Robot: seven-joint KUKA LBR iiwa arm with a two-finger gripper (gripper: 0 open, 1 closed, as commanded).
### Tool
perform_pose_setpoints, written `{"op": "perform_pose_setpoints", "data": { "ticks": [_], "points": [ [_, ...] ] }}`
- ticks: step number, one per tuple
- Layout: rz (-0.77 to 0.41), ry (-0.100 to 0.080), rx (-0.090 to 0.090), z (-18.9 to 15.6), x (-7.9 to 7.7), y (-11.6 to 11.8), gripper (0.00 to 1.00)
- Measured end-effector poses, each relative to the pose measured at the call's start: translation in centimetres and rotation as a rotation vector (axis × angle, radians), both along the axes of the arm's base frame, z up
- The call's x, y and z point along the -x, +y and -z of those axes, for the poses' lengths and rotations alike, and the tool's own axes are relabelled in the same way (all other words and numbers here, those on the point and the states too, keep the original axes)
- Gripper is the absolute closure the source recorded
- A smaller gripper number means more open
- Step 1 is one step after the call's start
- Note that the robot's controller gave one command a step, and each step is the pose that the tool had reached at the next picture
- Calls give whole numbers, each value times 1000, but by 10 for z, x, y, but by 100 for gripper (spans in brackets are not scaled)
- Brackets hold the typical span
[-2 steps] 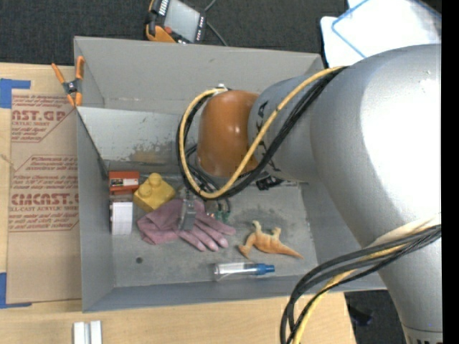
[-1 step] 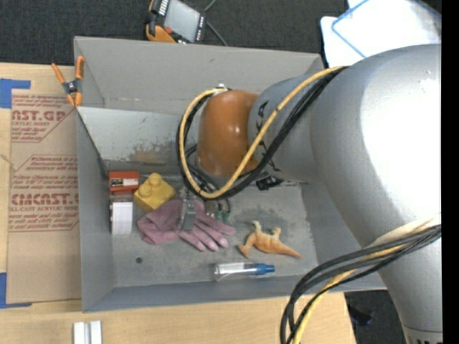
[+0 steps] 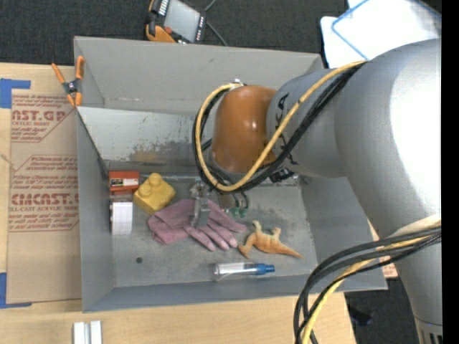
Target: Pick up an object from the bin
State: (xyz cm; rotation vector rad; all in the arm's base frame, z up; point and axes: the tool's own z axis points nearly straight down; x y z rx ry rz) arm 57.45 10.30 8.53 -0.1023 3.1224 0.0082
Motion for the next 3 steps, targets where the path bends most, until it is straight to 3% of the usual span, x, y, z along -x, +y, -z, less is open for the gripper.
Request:
{"op": "perform_pose_setpoints", "data": {
  "ticks": [2, 3],
  "points": [
    [15, -1, -2, 9, -2, -8, 100],
    [-11, 2, 0, -96, 9, -10, 100]
  ]
}}
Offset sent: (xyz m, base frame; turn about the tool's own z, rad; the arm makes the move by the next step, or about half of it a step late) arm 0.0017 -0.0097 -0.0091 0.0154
